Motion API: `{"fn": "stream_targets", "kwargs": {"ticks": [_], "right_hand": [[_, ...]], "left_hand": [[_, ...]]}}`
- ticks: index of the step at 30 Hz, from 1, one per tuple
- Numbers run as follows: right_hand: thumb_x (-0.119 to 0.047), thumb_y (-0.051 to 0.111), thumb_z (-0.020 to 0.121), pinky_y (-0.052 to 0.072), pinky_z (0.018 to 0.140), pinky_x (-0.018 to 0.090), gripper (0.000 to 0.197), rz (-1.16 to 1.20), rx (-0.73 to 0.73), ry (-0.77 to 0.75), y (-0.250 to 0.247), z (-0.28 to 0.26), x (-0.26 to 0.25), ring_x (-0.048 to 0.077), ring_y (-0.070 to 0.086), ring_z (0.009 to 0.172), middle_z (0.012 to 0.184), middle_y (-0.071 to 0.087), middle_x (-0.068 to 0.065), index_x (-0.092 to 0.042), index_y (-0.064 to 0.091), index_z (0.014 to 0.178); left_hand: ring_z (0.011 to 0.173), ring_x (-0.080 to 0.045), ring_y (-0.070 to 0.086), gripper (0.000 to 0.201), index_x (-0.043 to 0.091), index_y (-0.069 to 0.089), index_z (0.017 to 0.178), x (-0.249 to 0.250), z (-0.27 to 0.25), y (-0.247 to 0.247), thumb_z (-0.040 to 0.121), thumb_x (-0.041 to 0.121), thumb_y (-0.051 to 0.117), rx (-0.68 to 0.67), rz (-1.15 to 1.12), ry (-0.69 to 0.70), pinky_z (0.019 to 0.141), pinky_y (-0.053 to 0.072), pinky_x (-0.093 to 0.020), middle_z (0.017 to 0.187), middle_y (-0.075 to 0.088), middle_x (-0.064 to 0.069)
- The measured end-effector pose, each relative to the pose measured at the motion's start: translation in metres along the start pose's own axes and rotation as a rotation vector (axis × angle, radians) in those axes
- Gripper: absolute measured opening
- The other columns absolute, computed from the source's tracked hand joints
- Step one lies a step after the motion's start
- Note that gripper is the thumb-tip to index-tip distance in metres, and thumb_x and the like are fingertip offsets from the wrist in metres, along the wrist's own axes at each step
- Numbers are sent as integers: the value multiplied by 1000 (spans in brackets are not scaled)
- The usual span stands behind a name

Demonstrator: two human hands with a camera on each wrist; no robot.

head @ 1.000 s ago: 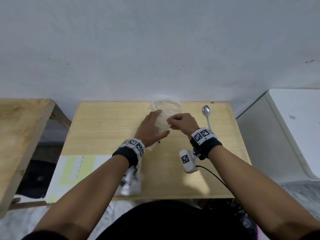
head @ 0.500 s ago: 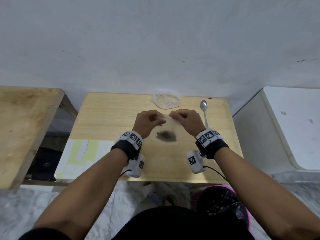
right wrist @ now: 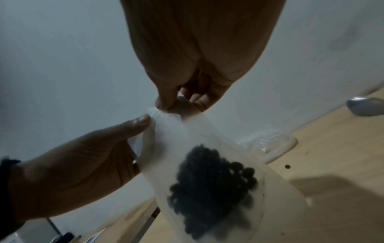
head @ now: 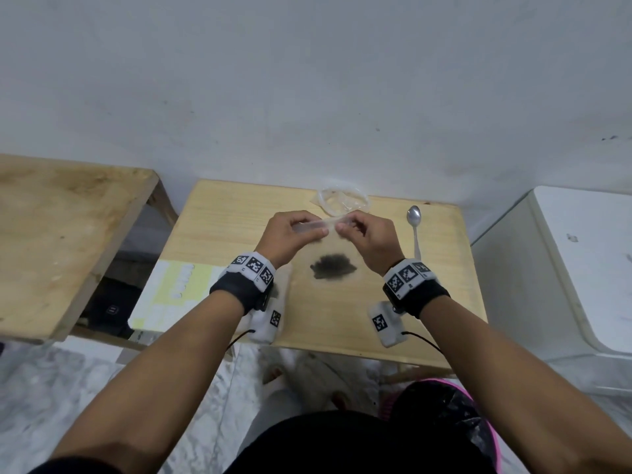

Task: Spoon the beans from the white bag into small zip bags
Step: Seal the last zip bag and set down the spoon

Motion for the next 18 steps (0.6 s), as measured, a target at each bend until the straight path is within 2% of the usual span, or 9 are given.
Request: {"fn": "stream_targets", "kwargs": {"ticks": [2,5,7,11,15,18], "right_hand": [[-21,67,92,43,59,20,14,0,-25,-24,8,4,-5,5,52,60,65,62,-1,-10,73,88],[-22,68,92,47,62,26,14,18,-48,-31,17,11,-12,9,55,65,70,67,8,-11,75,93],[-22,69,91,49,66,24,15,36,-45,-19,22,17,-15,9,58,68,74,70,10,-9,75,96],[-18,71,89,51,70,19,8,68,-7,28,30,26,-16,4,59,64,71,66,-2,-10,71,91],[-14,70,89,45,66,14,6,64,-7,-7,42,31,-28,0,56,60,67,64,-6,-8,69,87],[-14,70,89,47,65,17,8,62,-14,-70,52,34,-38,5,59,63,69,67,2,-6,71,88]], "left_hand": [[75,-11,69,14,7,77,93,7,1,-3,83,16,79,-41,48,24,72,53,-21,84,76,-7],[73,-18,72,11,7,78,91,13,5,-13,85,15,77,-50,107,73,74,58,-28,79,76,-7],[72,-20,72,9,9,78,89,15,7,-22,85,16,77,-22,155,95,76,58,-31,75,75,-5],[71,-24,73,2,16,78,83,14,12,-43,84,18,77,10,162,95,79,60,-42,71,75,-3],[69,-20,72,4,14,78,84,16,18,-59,83,17,79,-18,166,77,75,60,-40,74,75,-2],[70,-22,72,10,9,79,87,18,20,-66,82,17,80,-51,158,66,73,61,-43,80,76,-10]]}}
Point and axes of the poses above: each hand's wrist, its own z-axis towards the middle knuckle, its own y-axis out of the palm, x = y × z, the point moved 5 cm from there along z, towards the middle knuckle
